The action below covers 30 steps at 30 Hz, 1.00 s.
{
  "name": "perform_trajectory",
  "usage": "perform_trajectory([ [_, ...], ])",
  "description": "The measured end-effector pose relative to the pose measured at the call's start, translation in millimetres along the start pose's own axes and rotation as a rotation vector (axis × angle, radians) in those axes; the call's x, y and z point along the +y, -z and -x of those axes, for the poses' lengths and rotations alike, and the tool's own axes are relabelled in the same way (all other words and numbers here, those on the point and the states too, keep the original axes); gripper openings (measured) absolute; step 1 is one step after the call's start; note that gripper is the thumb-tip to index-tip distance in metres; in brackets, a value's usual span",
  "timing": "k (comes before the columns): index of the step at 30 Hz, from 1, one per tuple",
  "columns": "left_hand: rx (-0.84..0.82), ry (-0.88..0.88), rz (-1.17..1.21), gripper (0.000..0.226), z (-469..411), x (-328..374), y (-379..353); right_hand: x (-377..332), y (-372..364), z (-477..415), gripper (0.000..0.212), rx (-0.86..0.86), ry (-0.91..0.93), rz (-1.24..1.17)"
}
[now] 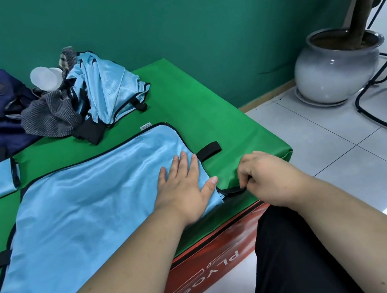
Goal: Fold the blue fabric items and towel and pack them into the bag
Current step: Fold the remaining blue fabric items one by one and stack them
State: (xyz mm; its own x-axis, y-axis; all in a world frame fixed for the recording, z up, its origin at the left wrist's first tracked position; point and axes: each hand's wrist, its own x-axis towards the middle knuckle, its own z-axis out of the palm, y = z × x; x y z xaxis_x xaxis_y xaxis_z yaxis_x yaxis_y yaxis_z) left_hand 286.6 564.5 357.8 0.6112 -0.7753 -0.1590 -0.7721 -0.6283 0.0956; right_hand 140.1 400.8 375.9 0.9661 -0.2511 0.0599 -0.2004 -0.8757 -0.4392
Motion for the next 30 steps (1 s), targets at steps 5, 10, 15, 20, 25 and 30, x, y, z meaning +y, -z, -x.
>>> perform_trajectory([
  [5, -0.083, -0.006, 0.009, 0.070, -2, -1, 8, -7, 0, 1, 0.037, -0.003, 0.003, -0.005],
  [10, -0.163, -0.027, 0.147, 0.068, -7, -9, 22, -20, -7, 3, 0.049, 0.065, 0.044, -0.058],
  [15, -0.029, -0.053, 0.379, 0.058, 10, -30, 34, -31, -9, 9, 0.047, 0.125, 0.097, -0.021],
  [20, 0.113, -0.121, 0.468, 0.052, 72, -50, 26, -38, -17, 16, 0.045, 0.126, 0.186, 0.042],
  [25, 0.219, -0.162, 0.384, 0.050, 143, -102, 7, -47, -27, 12, 0.039, 0.122, 0.276, 0.098],
  [30, 0.360, -0.037, 0.248, 0.035, 203, -173, -1, -55, -38, 10, 0.035, 0.120, 0.332, 0.138],
])
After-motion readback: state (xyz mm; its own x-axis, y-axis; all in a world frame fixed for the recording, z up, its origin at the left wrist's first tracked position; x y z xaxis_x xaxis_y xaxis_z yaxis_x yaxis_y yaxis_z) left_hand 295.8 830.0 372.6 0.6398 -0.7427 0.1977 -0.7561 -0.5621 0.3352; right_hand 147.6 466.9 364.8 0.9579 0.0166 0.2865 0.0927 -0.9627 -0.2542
